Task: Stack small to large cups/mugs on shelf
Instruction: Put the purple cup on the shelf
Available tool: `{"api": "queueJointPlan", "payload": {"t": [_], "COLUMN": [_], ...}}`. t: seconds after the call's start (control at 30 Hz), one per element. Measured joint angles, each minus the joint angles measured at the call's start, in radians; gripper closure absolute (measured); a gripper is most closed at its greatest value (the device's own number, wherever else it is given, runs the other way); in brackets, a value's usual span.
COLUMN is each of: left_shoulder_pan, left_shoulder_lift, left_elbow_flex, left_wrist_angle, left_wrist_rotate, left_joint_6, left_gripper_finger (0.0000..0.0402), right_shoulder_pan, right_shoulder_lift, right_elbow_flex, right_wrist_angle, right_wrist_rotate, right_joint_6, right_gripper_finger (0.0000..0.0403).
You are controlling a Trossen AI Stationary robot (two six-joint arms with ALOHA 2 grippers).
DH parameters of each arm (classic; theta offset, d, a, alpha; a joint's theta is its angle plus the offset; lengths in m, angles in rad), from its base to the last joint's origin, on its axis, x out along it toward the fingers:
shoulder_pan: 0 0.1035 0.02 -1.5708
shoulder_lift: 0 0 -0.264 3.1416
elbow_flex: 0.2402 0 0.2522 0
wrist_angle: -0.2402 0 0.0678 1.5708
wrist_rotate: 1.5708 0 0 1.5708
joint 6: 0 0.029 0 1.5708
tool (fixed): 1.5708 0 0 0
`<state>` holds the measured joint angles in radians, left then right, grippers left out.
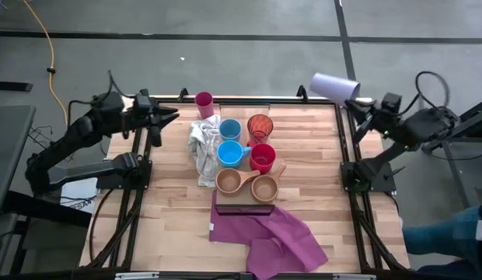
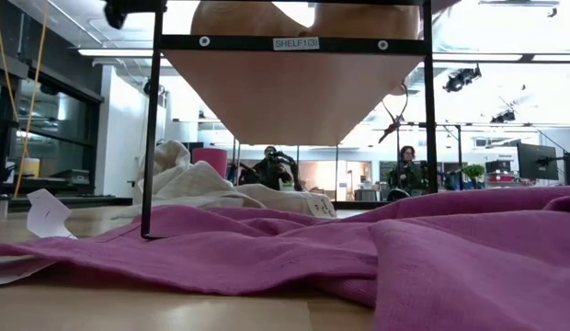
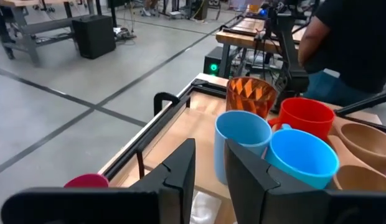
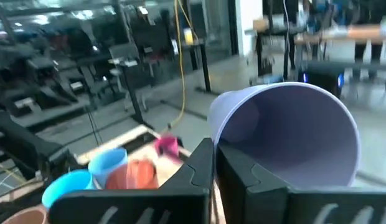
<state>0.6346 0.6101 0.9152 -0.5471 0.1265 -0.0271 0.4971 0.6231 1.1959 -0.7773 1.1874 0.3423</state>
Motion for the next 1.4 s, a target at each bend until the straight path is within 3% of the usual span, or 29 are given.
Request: {"api": "queueJointPlan", "payload": {"t": [0.1,0.27,0.63,0.77,0.97,1.4], "left_shoulder_pan": [0.0,0.0,0.0,0.0,0.0,0.0], "left_shoulder_lift": [0.037,0.084,0.121,0.121,0.121,0.121], "left_elbow_flex": [0.0,0.0,0.0,0.0,0.0,0.0], "left_wrist_angle": [0.039,0.088,0.139,0.137,0.141,0.156], "left_wrist_rotate": [0.009,0.026,0.069,0.067,0.083,0.109], "left_joint_6": [0.011,0.025,0.066,0.089,0.098,0.093], "left_gripper_finger": [0.0328,0.0328,0.0328,0.0328,0.0328,0.0328], "right_shoulder_pan": [-0.049,-0.116,-0.305,-0.381,-0.517,-0.985], "right_shoulder_lift": [-0.023,0.006,0.234,0.295,0.384,0.624], "right_elbow_flex": [0.03,0.119,0.492,0.595,0.679,0.83], "right_wrist_angle": [0.074,0.022,-0.185,-0.24,-0.314,-0.352], "right_wrist_rotate": [-0.064,-0.119,-0.234,-0.332,-0.521,-1.14], "right_joint_6": [-0.142,-0.209,-0.347,-0.36,-0.376,-0.527], "right_gripper_finger": [0.0403,0.0403,0.0403,0.0403,0.0403,0.0403]}}
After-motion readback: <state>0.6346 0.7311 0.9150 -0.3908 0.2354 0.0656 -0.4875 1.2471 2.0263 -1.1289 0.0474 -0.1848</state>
